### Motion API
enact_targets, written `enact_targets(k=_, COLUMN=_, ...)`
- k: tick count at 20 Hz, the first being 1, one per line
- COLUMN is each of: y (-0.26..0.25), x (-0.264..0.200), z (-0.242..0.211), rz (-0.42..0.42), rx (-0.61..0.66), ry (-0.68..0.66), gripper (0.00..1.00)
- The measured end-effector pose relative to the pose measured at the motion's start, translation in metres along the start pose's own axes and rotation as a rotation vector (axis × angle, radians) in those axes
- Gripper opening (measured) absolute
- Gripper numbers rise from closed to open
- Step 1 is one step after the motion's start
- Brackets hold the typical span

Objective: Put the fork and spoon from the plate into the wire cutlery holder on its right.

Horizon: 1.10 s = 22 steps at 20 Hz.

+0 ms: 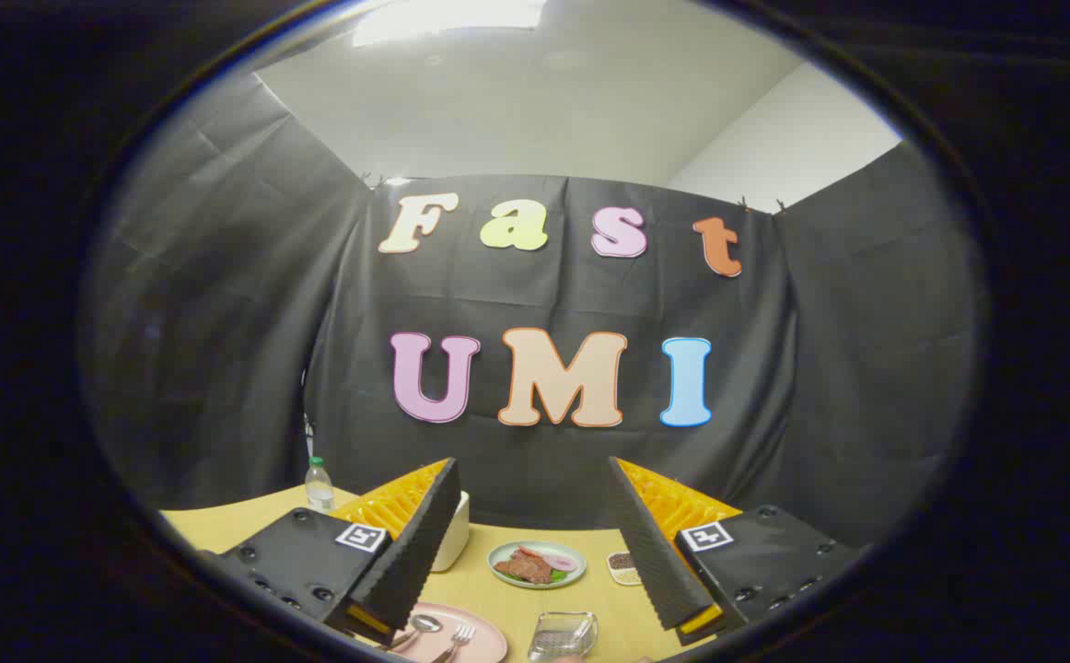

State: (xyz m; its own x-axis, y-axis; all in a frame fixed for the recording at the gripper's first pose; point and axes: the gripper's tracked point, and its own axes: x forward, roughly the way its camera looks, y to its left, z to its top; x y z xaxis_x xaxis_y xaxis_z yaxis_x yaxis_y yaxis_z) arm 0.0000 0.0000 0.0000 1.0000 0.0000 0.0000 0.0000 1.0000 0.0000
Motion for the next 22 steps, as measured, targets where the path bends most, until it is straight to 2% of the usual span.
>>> enact_targets(k=6, y=0.004, x=0.003, z=-0.002, rz=0.026, rx=-0.013, ry=0.006, gripper=0.99)
enact_targets(k=13, y=-0.01, x=0.012, z=0.01, rz=-0.012, rx=0.063, ry=-0.013, gripper=0.99)
enact_targets(k=22, y=0.005, x=0.015, z=0.01, rz=0.03, rx=0.059, ry=-0.012, gripper=0.99)
